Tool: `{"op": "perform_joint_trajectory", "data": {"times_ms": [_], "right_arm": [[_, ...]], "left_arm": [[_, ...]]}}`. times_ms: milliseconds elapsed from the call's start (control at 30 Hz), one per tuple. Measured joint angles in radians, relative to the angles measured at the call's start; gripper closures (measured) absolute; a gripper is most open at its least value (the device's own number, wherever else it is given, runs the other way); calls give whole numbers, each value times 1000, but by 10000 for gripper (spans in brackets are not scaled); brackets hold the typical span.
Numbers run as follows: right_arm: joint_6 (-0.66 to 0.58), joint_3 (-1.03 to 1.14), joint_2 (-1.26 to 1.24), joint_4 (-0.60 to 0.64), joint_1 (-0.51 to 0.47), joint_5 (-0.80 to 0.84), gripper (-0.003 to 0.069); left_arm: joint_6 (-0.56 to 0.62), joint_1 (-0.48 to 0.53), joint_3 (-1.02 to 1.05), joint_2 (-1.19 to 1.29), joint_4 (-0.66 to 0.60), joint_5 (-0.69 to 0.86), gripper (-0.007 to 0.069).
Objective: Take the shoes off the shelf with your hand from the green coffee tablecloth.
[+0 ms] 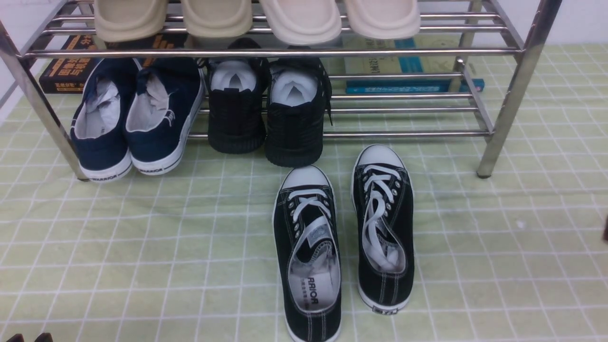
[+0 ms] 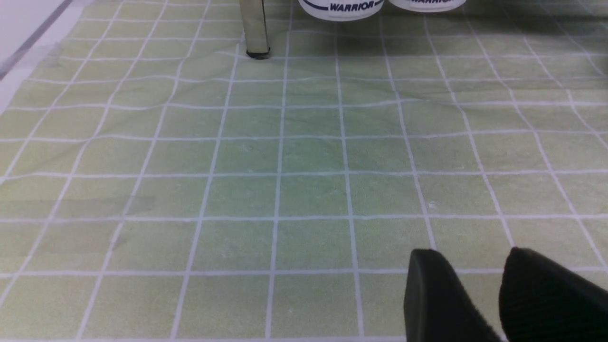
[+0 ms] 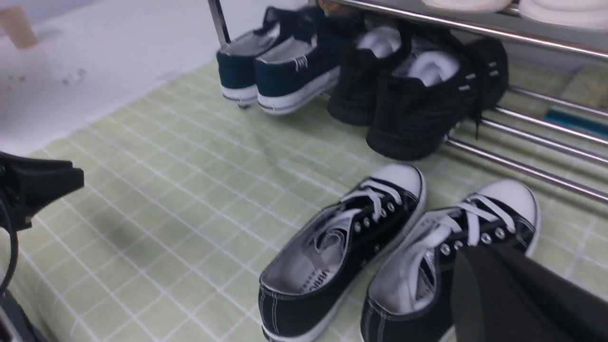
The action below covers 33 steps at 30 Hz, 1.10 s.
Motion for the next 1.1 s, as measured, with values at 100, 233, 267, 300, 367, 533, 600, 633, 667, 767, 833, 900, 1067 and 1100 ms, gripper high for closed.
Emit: {"op": "perform_joint_trajectory", "data": {"times_ms": [100,233,267,300,367,533,600,633,667,767,833,900,1067,1100], "right_arm": [[1,131,-43,-1,0,-167,639],[1,225,-51,-1,0,-242,638],[1,246,-52,-1,0,-247,636],[1,251,-52,-1,0,-247,636],[1,304,-52,-1,0,-251,631],[1,390,-52,-1,0,-254,624],[1,405,-52,-1,0,-254,622],[1,422,-52,-1,0,-252,620],[1,429,-52,-1,0,-252,619],[1,433,-52,-1,0,-253,614],[1,433,-52,-1,0,-259,612],[1,433,-52,-1,0,-271,610],[1,439,-129,-16,-13,-291,602],[1,448,-152,-16,-31,-297,600]], "left_arm": [[0,0,0,0,0,0,383],[0,0,0,0,0,0,383],[0,0,0,0,0,0,383],[0,0,0,0,0,0,383],[0,0,0,0,1,0,383],[0,0,0,0,1,0,383],[0,0,0,0,1,0,383],[0,0,0,0,1,0,383],[0,0,0,0,1,0,383],[0,0,0,0,1,0,383],[0,0,0,0,1,0,383],[0,0,0,0,1,0,383],[0,0,0,0,1,0,383],[0,0,0,0,1,0,383]]}}
